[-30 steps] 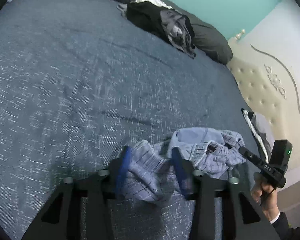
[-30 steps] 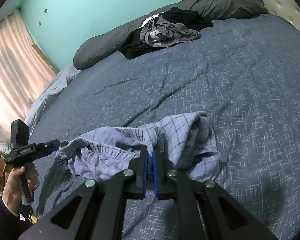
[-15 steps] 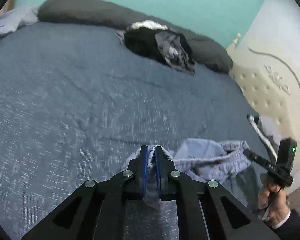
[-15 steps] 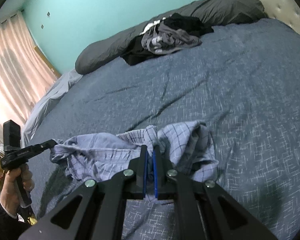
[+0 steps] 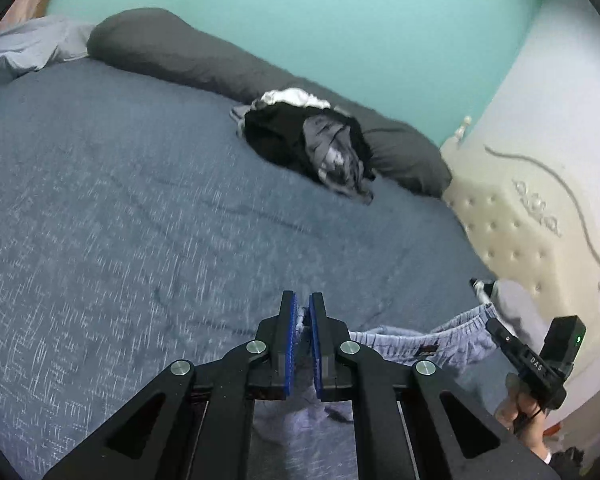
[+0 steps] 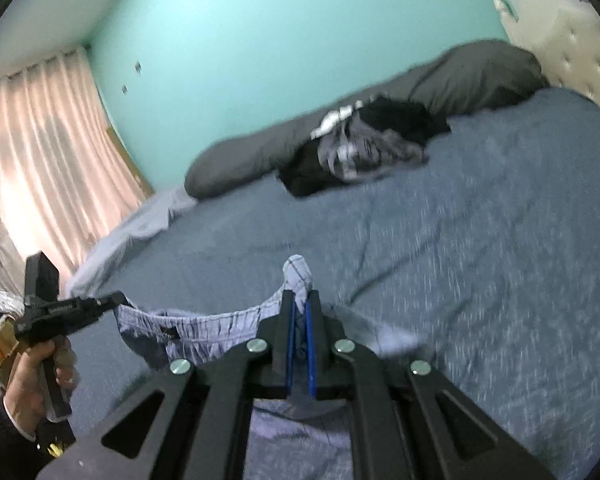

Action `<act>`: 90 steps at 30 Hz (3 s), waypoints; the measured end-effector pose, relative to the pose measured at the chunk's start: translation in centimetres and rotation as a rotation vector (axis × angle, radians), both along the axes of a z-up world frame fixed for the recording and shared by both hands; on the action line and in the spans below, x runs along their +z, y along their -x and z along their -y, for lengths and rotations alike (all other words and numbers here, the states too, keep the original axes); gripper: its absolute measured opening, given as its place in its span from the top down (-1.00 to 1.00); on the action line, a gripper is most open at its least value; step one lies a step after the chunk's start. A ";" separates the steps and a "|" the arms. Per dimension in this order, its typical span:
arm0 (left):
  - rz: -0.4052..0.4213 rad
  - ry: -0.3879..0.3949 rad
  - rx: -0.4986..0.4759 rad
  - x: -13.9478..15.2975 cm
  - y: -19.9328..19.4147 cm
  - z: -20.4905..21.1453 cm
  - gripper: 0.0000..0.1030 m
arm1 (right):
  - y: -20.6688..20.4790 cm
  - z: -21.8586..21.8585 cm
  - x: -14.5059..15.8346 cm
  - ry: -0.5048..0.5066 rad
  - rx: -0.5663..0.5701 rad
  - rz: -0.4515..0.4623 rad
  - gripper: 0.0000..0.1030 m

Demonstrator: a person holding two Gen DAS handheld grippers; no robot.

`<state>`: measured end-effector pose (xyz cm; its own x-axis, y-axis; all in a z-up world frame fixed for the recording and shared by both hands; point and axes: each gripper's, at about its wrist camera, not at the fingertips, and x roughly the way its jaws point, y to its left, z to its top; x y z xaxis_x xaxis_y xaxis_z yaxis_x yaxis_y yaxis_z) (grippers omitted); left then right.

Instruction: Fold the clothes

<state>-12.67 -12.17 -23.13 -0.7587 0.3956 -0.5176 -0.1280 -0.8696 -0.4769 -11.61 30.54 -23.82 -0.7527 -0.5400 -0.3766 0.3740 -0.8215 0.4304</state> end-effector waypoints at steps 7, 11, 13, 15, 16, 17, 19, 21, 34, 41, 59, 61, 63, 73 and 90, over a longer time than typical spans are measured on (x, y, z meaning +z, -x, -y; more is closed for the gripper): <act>-0.077 -0.004 -0.003 2.7 -0.9 -0.7 0.87 | 0.4 -0.6 1.9 0.047 -0.002 -0.053 0.91; -0.085 -0.001 0.009 3.3 -1.3 -0.8 0.87 | 0.8 -0.6 1.3 0.036 0.017 -0.016 0.91; -0.007 -0.013 0.006 1.4 -0.3 -0.8 0.88 | 1.0 -0.6 1.0 0.031 0.027 0.002 0.91; 0.071 -0.023 0.003 -0.5 0.6 -0.8 0.88 | 1.2 -0.6 0.7 0.025 0.037 0.021 0.91; 0.115 -0.017 0.000 -1.8 0.9 -1.0 0.88 | 1.5 -0.7 -0.3 0.036 0.037 0.069 0.91; 0.139 -0.012 -0.006 -2.6 1.1 -1.1 0.88 | 2.0 -0.7 -1.4 0.048 0.037 0.122 0.91; 0.182 -0.005 -0.024 -4.0 1.3 -1.5 0.88 | 2.7 -0.6 -3.4 0.046 0.039 0.220 0.91; 0.216 0.005 -0.044 -5.0 1.3 -1.9 0.88 | 2.9 -0.2 -4.0 0.000 0.058 0.262 0.91; 0.309 0.024 -0.068 -7.6 -2.6 -2.6 0.88 | -0.8 -3.1 -4.6 -0.039 0.050 0.307 0.91; 0.241 0.057 -0.078 -4.8 -4.2 -3.0 0.88 | -2.7 -2.6 -3.6 -0.083 0.081 0.261 0.91; 0.173 0.030 -0.015 -2.6 -5.2 -1.1 0.88 | -3.8 -3.7 -0.5 -0.018 0.032 0.187 0.94; 0.192 0.026 -0.014 -3.2 -5.3 -0.9 0.88 | -3.3 -3.1 -1.5 -0.024 0.054 0.246 0.94; 0.212 0.024 -0.010 -4.1 -5.1 -1.0 0.88 | -2.8 -2.1 -2.7 -0.058 0.058 0.287 0.92; 0.220 0.031 -0.015 -4.6 -5.0 -0.5 0.88 | 0.2 0.9 -6.1 -0.129 0.065 0.401 0.38; 0.210 0.004 0.007 -4.8 -4.9 0.3 0.88 | -1.2 0.6 -3.1 -0.080 0.022 0.221 0.92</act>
